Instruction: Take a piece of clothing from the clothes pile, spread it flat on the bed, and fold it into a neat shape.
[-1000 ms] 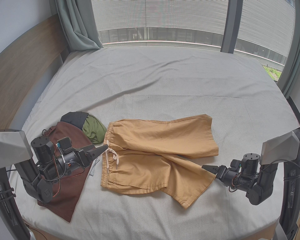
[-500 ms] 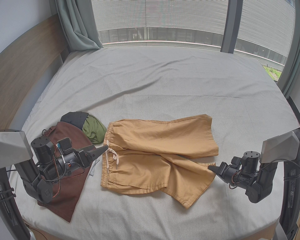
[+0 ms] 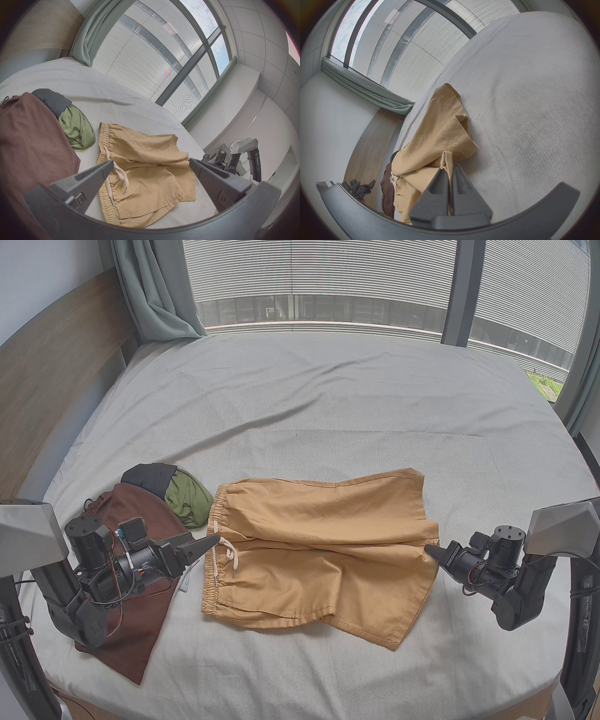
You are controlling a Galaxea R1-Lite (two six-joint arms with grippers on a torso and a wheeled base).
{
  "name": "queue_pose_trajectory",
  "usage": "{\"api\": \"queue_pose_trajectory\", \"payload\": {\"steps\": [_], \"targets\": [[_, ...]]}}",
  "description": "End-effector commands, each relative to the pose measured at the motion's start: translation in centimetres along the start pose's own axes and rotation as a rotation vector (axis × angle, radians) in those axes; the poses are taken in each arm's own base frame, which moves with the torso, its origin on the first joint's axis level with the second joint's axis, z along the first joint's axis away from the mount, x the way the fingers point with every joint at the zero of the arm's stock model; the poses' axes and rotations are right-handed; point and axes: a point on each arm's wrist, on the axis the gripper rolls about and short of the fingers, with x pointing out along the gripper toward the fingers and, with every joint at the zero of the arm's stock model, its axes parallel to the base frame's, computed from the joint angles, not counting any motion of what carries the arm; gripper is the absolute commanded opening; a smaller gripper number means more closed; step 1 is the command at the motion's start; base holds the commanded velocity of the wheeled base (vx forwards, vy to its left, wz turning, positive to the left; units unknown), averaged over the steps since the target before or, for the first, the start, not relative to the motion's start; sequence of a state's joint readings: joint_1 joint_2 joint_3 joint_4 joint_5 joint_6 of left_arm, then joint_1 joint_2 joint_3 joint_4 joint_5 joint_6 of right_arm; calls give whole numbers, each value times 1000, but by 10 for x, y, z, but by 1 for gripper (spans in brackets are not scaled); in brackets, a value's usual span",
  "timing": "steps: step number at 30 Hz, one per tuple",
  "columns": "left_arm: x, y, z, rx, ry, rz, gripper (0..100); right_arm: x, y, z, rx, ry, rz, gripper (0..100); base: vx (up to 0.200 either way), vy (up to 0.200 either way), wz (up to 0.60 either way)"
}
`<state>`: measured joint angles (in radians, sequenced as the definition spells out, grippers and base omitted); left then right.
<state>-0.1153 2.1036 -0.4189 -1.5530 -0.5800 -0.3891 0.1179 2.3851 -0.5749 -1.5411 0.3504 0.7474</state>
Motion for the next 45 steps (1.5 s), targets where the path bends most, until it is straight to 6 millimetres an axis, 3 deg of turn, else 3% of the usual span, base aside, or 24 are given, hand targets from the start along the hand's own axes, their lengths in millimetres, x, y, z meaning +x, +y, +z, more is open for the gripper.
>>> {"api": "queue_pose_trajectory", "payload": {"steps": [1,8,9,14,17,27,45], "targets": [[1,0,-1,-1,3,0,100,3,-2,-3,-8,8,-2,0,0,0,0],[0,0,-1,0,2,0,100,4,-6,-7,-45,18,-10,0,0,0,0],[0,0,-1,0,2,0,100,2,-5,-7,-46,20,-12,100,0,0,0],[0,0,-1,0,1,1,100,-16,0,-12,-116,58,-31,100,0,0,0],[0,1,-1,-1,2,1,100,-34,-3,-25,-198,149,-38,100,0,0,0],[1,2,-3,-3,8,4,100,-63,1,-59,-195,354,-9,100,0,0,0],[0,3,-3,6,8,7,100,-55,5,-91,-208,479,26,100,0,0,0]]}}
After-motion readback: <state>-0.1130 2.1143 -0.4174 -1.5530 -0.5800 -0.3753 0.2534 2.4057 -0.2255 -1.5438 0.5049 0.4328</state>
